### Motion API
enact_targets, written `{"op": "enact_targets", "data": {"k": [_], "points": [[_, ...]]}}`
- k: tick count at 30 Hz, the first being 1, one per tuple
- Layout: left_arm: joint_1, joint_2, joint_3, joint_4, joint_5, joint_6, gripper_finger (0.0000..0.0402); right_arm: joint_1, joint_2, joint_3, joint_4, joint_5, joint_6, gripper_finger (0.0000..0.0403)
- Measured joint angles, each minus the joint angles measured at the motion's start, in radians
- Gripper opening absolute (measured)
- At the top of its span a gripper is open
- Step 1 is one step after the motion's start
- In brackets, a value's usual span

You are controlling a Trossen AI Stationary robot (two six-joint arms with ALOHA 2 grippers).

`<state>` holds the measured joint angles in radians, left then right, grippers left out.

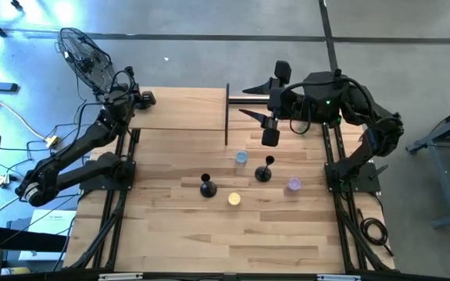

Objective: Pick & Place candle stick holders
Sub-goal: Put the top black candle holder on the shelf

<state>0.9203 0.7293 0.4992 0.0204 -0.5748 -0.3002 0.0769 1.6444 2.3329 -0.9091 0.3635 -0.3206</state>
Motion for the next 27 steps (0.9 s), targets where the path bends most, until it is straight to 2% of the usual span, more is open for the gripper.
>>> {"op": "enact_targets", "data": {"k": [6, 15, 27], "points": [[-0.001, -0.014, -0.008, -0.028, 0.05, -0.026, 0.0055, 0.0, 0.0, 0.0, 0.0, 0.0, -0.001, 0.0204], [0.0, -0.042, -0.005, -0.025, 0.098, -0.054, 0.0059, -0.02, 0.0, 0.0, 0.0, -0.004, 0.001, 0.0204], [0.0, -0.046, -0.005, -0.024, 0.105, -0.048, 0.006, -0.027, 0.0, 0.0, 0.0, -0.007, 0.004, 0.0204]]}}
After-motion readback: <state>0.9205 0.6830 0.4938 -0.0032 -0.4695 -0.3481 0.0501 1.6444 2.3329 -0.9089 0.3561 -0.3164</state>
